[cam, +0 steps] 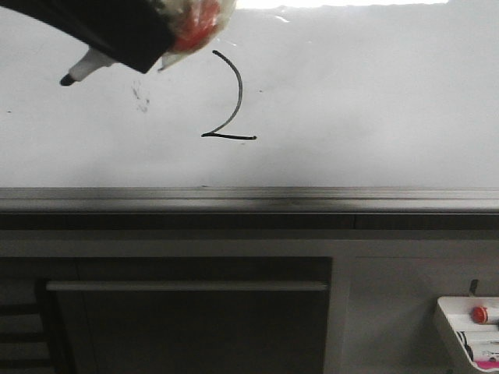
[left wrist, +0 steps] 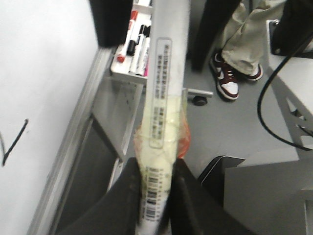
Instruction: Write number 2 on whiteboard
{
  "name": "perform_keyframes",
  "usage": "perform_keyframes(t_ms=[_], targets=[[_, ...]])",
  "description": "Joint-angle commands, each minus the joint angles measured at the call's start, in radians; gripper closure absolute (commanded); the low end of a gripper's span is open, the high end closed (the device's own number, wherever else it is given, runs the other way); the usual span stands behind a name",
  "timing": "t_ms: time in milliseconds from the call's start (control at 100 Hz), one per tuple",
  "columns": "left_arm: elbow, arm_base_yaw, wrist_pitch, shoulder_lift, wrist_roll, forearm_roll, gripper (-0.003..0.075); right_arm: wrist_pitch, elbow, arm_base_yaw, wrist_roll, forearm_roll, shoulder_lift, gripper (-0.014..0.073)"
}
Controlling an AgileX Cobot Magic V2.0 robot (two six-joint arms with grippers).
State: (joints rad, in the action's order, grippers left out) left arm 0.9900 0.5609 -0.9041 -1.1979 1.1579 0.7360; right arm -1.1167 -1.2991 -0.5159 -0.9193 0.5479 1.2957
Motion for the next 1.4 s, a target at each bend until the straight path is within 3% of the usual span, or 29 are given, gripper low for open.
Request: perform_keyframes(t_ms=[0,110,230,390,610,1160,1260,1390], targets=[[0.035,-0.034,0.072,0.021,-0.081,-0.033,0.0713,0.003,-0.024,0.077,0.076,-0.011,-0.082,0.0261],[0.035,-0.123,0.13,0.028,-0.214,-0.083,0.0713,-0.005,-0.018,0.184,0.221,-0.04,-0.148,0.0261],[0.008,-0.233,0.212,0.03,-0.313,-0.078,0.0713,0.019,0.029,0.271,0.265,-0.042,-0.219,0.0261],[-0.098,-0.32,0.464,0.03,-0.377,-0.025,0.0713,0.081,0.111,0.287,0.267,-0.042,-0.294,0.0261],[-0.194,-0.325,0.737,0.007,-0.377,-0.007,0.0713,0.095,0.129,0.287,0.267,-0.042,-0.308,0.0261],[-0.202,-0.326,0.826,-0.051,-0.379,0.02,0.0703,0.095,0.129,0.287,0.269,-0.042,-0.308,0.0261],[-0.202,-0.326,0.818,-0.051,-0.379,0.011,0.0644,0.097,0.129,0.287,0.28,-0.042,-0.308,0.0261],[-0.202,-0.326,0.803,-0.051,-0.379,-0.001,0.045,0.114,0.129,0.287,0.307,-0.042,-0.308,0.0261]])
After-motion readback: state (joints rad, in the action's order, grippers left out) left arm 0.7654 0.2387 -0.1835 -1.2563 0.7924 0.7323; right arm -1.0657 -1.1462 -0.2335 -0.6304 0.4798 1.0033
